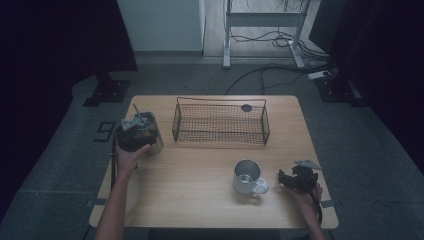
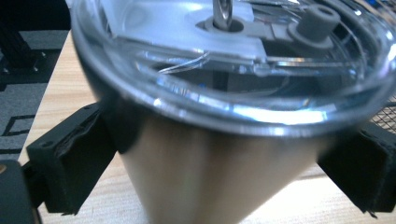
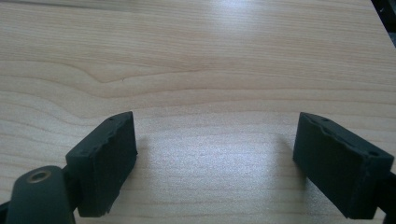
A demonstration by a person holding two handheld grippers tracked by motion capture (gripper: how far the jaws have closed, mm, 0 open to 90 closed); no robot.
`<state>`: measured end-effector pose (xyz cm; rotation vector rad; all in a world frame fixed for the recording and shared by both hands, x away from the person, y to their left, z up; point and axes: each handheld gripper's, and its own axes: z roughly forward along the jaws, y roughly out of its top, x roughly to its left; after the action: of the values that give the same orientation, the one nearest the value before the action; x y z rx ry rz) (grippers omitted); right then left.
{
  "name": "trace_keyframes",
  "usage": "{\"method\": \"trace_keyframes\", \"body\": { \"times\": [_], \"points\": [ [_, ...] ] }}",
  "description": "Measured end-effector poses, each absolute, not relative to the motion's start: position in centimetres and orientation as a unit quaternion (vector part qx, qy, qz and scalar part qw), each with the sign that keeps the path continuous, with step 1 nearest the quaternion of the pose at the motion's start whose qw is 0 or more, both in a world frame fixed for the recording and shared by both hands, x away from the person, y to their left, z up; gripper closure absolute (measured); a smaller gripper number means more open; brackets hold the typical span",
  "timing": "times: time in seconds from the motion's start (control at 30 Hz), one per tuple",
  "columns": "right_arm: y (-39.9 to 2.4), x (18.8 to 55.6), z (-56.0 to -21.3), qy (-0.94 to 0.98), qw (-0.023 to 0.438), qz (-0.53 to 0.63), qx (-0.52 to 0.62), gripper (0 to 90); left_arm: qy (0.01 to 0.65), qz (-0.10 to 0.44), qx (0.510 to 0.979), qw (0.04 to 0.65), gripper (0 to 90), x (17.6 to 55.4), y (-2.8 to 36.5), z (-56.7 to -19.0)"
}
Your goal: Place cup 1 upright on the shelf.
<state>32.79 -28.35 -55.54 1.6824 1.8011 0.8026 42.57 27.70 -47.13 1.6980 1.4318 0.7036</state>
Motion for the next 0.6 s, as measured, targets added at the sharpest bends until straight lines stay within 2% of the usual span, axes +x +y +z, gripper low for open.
{"method": "trace_keyframes", "body": {
  "times": [0.27, 0.6],
  "points": [
    [-28.3, 32.8, -55.5, 0.668, 0.272, 0.298, 0.625, 13.2, 0.568, 0.276, 0.651, 0.421, 0.0, 43.4, 27.7, -47.8],
    [-28.4, 32.8, -55.5, 0.669, 0.271, 0.298, 0.625, 13.2, 0.564, 0.278, 0.661, 0.41, 1.4, 44.0, 27.5, -47.8]
  ]
}}
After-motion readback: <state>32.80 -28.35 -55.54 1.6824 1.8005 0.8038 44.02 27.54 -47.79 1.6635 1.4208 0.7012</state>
